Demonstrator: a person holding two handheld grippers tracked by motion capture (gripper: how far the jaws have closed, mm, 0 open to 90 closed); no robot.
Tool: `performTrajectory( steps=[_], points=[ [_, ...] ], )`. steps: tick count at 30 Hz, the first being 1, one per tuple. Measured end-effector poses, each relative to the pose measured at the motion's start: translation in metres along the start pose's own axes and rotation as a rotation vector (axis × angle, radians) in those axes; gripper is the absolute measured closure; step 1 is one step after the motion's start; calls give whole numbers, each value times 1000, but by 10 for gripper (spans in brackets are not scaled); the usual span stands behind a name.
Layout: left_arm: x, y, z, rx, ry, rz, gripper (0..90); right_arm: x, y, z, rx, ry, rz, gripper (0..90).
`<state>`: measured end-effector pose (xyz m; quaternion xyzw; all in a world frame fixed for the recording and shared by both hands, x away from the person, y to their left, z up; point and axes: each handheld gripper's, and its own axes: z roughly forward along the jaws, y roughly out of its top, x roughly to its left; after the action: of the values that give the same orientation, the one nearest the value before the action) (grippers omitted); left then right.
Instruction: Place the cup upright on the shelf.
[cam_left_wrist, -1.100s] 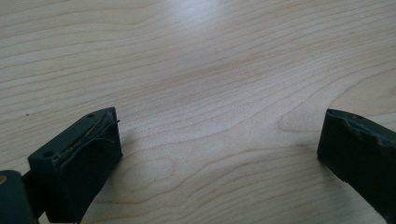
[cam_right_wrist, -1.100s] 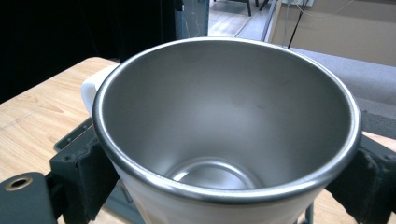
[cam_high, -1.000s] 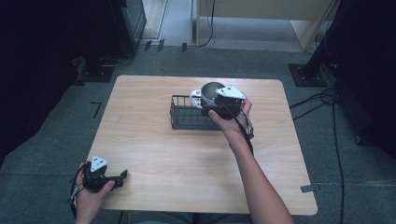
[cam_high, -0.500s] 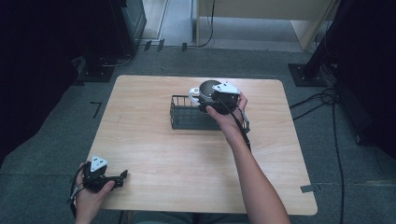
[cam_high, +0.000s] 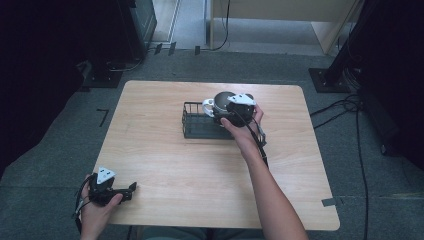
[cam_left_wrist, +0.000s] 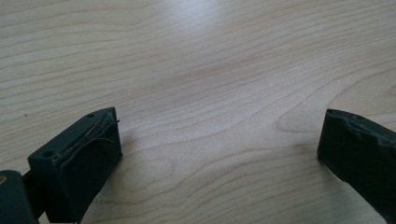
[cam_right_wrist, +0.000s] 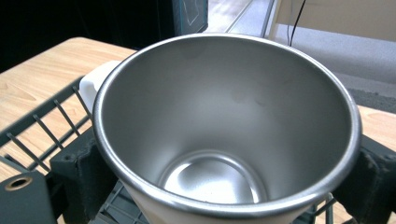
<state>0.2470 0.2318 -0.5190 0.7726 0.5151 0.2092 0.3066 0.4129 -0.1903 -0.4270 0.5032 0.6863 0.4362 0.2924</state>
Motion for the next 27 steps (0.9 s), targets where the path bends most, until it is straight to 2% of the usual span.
performTrajectory(
  steps=[10, 23, 27],
  points=[
    [0, 0, 0, -2, -3, -1, 0, -1, -10, 5, 20, 3, 12, 73],
    [0, 0, 0, 0, 0, 1, 0, -2, -12, 5, 29, 13, 4, 71],
    [0, 0, 0, 0, 0, 1, 0, -2, -10, 2, 27, 12, 14, 44]
  ],
)
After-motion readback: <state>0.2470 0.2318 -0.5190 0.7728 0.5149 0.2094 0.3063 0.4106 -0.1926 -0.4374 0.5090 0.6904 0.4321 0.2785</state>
